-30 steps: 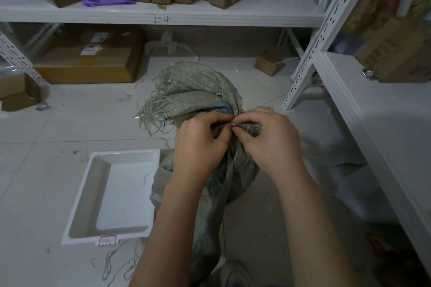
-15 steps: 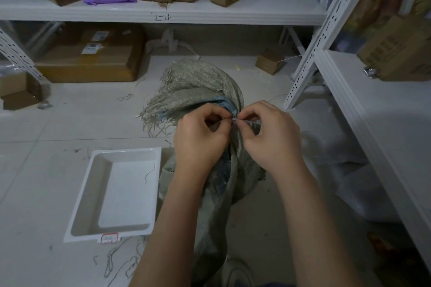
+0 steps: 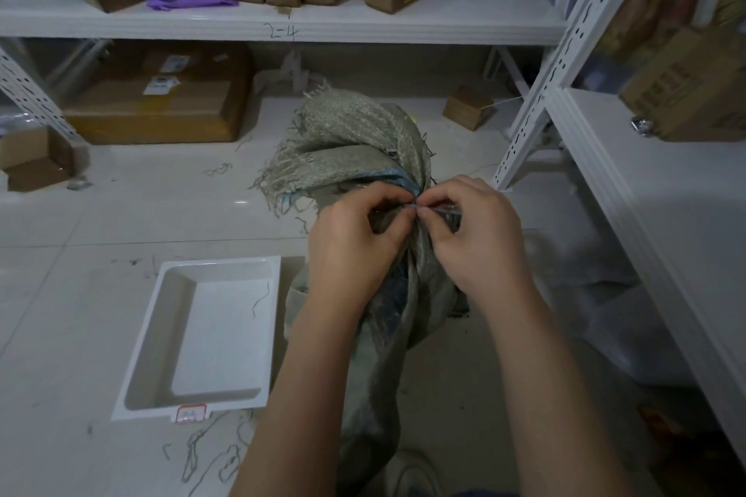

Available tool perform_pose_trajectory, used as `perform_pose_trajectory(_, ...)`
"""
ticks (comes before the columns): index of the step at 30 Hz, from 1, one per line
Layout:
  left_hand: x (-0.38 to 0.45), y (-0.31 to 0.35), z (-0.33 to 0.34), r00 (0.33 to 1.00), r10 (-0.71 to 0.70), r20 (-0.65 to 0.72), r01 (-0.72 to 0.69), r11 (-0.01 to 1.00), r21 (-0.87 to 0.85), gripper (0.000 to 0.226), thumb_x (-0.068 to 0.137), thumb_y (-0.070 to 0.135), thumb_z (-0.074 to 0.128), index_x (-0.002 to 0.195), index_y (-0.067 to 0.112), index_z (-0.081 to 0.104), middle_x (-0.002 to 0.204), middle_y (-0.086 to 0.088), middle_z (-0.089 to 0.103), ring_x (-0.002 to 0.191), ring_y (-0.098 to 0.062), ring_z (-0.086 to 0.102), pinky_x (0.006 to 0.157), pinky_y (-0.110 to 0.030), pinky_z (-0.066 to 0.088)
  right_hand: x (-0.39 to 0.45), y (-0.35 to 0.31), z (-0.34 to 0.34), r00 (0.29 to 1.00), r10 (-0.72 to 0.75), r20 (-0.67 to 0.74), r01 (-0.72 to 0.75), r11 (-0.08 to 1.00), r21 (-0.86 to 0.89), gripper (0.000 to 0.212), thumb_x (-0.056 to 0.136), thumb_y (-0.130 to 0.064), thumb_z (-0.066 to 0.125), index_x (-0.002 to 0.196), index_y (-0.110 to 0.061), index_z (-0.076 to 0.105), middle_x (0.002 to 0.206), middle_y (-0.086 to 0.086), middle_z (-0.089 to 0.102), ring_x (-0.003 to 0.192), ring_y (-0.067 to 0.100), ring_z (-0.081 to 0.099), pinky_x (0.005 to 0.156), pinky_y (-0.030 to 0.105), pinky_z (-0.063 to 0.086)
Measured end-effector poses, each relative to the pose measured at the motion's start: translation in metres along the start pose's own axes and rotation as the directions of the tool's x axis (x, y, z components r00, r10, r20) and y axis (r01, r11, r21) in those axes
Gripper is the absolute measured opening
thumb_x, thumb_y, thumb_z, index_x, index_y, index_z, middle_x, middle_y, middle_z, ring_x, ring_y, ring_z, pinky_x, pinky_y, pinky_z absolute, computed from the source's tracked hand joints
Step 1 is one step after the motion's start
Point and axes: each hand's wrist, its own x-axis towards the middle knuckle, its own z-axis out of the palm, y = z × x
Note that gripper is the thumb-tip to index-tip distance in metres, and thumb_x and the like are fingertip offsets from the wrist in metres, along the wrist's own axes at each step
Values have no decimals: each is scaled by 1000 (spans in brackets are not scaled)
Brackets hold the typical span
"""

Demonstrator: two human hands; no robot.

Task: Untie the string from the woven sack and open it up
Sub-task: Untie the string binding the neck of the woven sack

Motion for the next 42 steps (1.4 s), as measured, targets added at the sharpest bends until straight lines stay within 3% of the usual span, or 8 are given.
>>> perform_pose_trajectory(6,1,2,0,993,-104,-55,97,988,-124,6,80,18,67,84,22,71,79,11,69,84,-10,68,83,-34,56,0,-3,-1,999,31,14,-31,999,25,6,79,-17,67,84,-19,70,83,-6,67,86,19,63,81,42,50)
perform_pose_trajectory(10,3,-1,-4,994,-88,-71,67,965,-253,24,80,0,65,73,22,63,73,12,64,73,-3,63,74,-13,52,1,-2,-3,998,57,7,-57,997,56,8,80,-13,67,84,-18,70,78,-11,60,82,15,62,78,34,51)
perform_pose_trajectory(15,3,-2,-3,1000,4,8,-2,970,-245,17,82,6,67,84,22,65,75,21,64,74,11,61,74,-6,48,1,1,-5,1000,17,1,-17,993,113,9,78,-10,69,86,-14,71,79,-7,60,82,15,62,75,22,49)
perform_pose_trajectory(18,3,-4,-2,999,44,26,-38,976,-213,19,82,12,67,84,31,65,77,24,66,80,8,63,78,-13,51,1,1,-5,1000,6,24,-9,991,137,12,78,-10,69,90,-13,71,81,-8,60,83,11,61,74,12,45)
perform_pose_trajectory(23,3,-8,1,994,108,16,-108,994,1,16,83,32,58,93,26,68,90,3,71,84,-13,66,75,-39,55,1,2,-4,1000,-2,11,0,988,154,13,78,-10,69,91,-12,72,81,-7,62,82,12,63,74,12,45)
perform_pose_trajectory(29,2,-5,2,993,117,-14,-116,991,69,11,87,22,58,93,18,66,86,1,69,79,-19,64,69,-42,53,3,6,1,1000,-24,-10,25,995,99,6,77,-14,71,82,-12,73,79,-3,63,82,13,59,75,20,45)
perform_pose_trajectory(37,3,0,4,1000,12,-29,-15,995,-102,12,90,10,56,84,20,55,71,16,56,72,-9,58,71,-31,49,3,4,1,993,-90,-71,96,992,85,4,77,-12,69,78,-9,72,78,4,68,81,19,61,74,23,45)
perform_pose_trajectory(42,5,-3,-1,998,-37,-53,23,969,-247,27,92,7,52,77,30,48,72,14,55,67,2,53,61,-7,40,2,9,-4,995,-50,-86,60,992,109,4,79,-10,68,81,-8,71,78,-5,60,81,18,61,74,25,48)
